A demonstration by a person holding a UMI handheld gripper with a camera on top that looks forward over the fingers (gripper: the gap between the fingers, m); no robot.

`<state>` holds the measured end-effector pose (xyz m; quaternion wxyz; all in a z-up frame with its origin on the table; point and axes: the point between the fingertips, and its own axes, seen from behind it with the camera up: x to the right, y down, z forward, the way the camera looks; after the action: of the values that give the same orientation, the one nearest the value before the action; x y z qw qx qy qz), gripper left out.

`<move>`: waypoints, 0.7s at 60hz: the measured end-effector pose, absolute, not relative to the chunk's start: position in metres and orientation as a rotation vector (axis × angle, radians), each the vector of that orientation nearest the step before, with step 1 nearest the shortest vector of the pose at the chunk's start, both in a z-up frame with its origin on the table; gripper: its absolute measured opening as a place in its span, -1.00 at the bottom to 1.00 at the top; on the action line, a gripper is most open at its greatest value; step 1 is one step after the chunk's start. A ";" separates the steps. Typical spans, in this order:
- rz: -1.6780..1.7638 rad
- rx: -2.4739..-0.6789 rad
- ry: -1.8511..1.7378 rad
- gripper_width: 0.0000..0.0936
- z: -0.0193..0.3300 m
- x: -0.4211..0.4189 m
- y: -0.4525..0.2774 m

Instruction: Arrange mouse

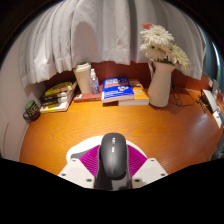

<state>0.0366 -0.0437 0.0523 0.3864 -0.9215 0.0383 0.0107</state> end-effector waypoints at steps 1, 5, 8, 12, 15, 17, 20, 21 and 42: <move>0.034 -2.362 0.095 -0.20 0.045 0.035 -0.046; 0.053 -2.394 0.082 -0.20 0.019 0.029 -0.051; 0.074 -2.418 0.069 -0.20 0.003 0.022 -0.054; 0.096 -2.441 0.045 -0.20 -0.012 0.013 -0.058; 0.077 -2.414 0.035 -0.17 -0.011 0.015 -0.056; 0.077 -2.417 0.042 -0.15 -0.013 0.015 -0.057; 0.070 -2.414 0.039 -0.10 -0.012 0.015 -0.056; 0.066 -2.411 0.037 -0.09 -0.013 0.015 -0.056; 0.084 -2.455 0.033 0.85 -0.007 -0.001 -0.058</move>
<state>-0.0012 -0.0578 -0.0068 0.3358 -0.9413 0.0128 0.0322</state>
